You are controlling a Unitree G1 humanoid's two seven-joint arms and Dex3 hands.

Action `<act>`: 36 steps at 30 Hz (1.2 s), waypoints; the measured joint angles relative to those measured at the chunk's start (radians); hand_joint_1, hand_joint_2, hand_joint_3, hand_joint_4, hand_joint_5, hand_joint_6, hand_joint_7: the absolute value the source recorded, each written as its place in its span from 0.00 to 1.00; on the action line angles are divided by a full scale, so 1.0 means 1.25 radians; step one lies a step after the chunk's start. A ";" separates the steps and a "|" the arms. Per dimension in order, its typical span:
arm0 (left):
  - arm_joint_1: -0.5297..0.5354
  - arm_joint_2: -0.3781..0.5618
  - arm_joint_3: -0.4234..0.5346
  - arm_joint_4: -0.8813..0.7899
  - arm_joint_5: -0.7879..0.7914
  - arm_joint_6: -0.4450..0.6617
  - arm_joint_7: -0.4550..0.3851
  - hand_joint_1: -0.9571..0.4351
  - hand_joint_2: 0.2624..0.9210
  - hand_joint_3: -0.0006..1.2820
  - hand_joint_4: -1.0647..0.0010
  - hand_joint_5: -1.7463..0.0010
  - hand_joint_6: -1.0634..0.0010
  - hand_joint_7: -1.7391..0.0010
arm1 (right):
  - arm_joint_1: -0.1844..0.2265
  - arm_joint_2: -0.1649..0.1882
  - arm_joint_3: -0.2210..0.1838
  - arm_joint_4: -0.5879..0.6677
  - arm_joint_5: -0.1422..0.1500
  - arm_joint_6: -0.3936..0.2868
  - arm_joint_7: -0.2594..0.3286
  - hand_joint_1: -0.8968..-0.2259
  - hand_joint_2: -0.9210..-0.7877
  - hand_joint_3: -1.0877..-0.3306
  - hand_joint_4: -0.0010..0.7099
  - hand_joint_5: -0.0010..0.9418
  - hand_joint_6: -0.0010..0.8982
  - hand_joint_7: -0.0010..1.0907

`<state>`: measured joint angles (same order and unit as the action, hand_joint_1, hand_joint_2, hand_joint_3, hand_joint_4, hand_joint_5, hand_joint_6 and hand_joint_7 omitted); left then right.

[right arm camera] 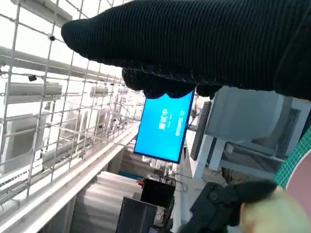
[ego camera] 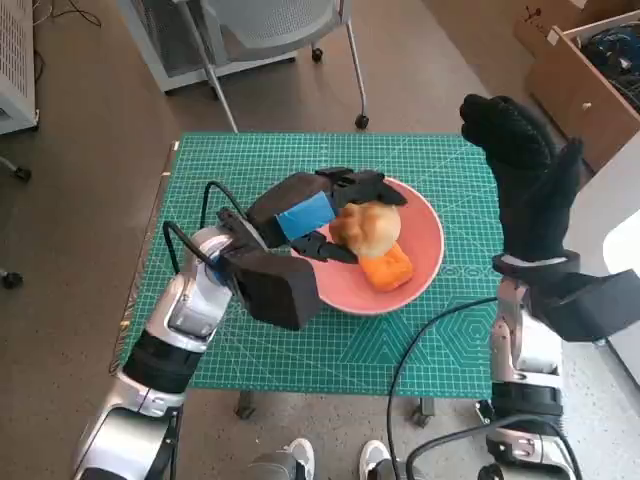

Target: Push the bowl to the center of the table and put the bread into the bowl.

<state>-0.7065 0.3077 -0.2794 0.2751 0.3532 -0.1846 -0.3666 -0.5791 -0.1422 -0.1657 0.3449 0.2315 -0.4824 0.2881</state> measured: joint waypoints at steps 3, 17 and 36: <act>0.000 -0.004 0.009 0.012 -0.019 0.000 -0.003 0.30 1.00 0.05 0.97 1.00 0.97 0.83 | 0.002 0.000 -0.001 -0.005 0.001 0.003 0.000 0.44 0.00 0.50 0.38 0.00 0.14 0.41; 0.007 -0.085 0.114 0.145 -0.265 -0.108 -0.058 0.22 1.00 0.18 1.00 1.00 1.00 0.94 | 0.002 0.000 0.000 -0.047 0.001 0.024 -0.003 0.43 0.00 0.51 0.39 0.00 0.14 0.42; 0.015 -0.154 0.281 0.053 -0.496 -0.088 -0.035 0.23 1.00 0.28 0.98 0.99 1.00 0.83 | -0.002 0.000 0.002 -0.121 0.019 0.079 -0.004 0.42 0.00 0.57 0.42 0.01 0.18 0.44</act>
<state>-0.6877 0.1146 0.0722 0.3416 -0.2667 -0.2942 -0.4103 -0.5820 -0.1420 -0.1633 0.1933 0.2554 -0.3838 0.2830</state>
